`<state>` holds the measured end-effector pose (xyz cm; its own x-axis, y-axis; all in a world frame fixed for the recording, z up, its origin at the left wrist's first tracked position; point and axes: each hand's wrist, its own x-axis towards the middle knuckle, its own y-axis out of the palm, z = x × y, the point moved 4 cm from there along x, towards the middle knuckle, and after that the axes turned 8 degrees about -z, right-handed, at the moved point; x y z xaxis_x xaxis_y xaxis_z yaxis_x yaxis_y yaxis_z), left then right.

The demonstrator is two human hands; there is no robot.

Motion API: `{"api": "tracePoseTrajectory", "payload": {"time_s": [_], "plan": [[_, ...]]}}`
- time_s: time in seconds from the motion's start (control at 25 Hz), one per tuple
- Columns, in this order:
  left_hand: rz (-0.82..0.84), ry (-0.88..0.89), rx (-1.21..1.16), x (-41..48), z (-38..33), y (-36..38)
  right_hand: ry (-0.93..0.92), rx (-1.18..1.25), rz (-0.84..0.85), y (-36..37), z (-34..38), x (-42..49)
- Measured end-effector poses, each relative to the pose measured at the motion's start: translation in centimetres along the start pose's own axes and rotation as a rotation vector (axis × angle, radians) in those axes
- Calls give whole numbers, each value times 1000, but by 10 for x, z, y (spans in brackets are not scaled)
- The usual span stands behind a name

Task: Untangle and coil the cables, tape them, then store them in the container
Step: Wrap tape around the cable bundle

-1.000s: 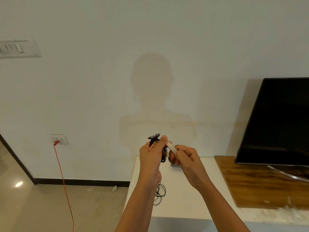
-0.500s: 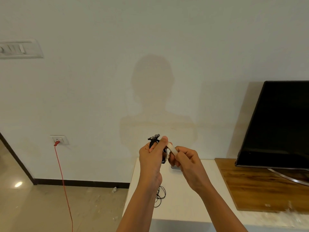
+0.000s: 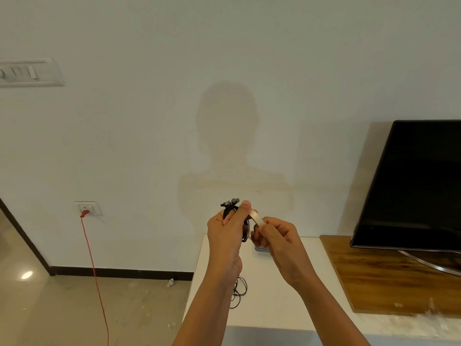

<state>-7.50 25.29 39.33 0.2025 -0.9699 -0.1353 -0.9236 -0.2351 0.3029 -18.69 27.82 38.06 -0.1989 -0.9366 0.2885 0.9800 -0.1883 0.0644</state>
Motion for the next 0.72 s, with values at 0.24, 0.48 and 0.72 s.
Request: {"api": "tracePoseTrajectory", "payload": {"time_s": [0.24,0.48,0.72], "plan": [[-9,-14,-17,-1,-7,-1,-21,-35,69,3,11,0],[7,-113,-87,3,-20,-3,-65,-67,78,-1,12,-3],[115,-40,54,-4,-18,-2,-75,-119,9,-4,17,2]]}}
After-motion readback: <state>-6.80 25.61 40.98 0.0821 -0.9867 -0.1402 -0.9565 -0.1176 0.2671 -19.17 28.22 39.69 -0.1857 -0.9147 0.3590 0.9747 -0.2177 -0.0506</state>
